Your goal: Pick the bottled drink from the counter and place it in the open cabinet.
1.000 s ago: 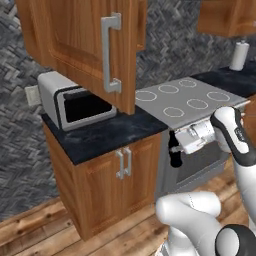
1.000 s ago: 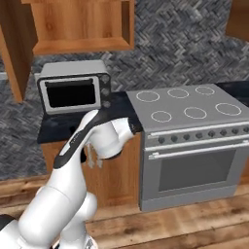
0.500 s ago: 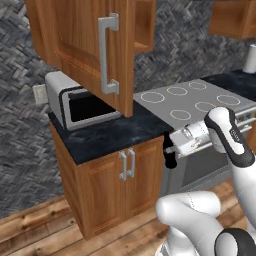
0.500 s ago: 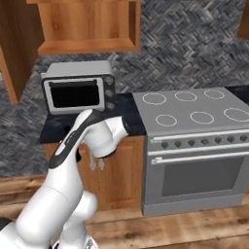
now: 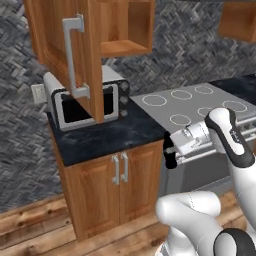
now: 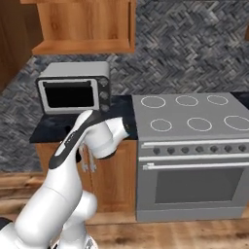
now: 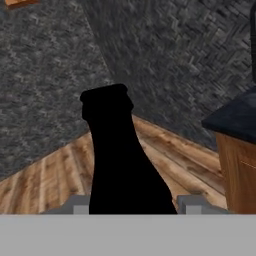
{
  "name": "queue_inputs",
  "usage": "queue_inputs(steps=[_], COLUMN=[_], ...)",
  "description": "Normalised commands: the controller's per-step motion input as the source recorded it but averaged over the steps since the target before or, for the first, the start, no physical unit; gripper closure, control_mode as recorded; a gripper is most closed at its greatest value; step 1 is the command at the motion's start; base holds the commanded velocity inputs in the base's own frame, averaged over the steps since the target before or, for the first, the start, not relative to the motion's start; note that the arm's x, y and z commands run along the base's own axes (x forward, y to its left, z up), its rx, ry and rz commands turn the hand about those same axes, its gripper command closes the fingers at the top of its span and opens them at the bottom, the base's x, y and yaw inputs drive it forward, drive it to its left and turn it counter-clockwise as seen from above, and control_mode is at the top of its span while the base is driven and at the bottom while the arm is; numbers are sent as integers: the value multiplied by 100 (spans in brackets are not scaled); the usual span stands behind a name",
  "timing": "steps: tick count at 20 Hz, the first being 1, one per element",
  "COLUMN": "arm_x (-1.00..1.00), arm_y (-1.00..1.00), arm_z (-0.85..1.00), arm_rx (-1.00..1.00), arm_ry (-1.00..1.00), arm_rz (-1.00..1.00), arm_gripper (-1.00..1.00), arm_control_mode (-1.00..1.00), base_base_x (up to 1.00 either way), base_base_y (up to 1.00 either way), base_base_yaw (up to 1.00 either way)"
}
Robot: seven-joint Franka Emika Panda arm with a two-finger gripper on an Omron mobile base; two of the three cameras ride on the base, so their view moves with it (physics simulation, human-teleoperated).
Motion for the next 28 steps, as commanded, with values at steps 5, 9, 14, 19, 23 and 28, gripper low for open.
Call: queue_inputs(steps=[5,9,14,19,23,28], arm_x=[0,0,0,0,0,0], arm_y=[0,0,0,0,0,0], arm_z=[0,0,0,0,0,0], arm_rx=[0,0,0,0,0,0], arm_ry=[0,0,0,0,0,0], arm_rz=[0,0,0,0,0,0], arm_gripper=[100,100,100,100,100,100], arm_control_mode=[100,100,100,100,100,100], base_base_x=[37,45,51,65,68,59], base_base_y=[-43,-38,-10,0,0,-6], base_base_yaw=[20,20,20,27,24,13])
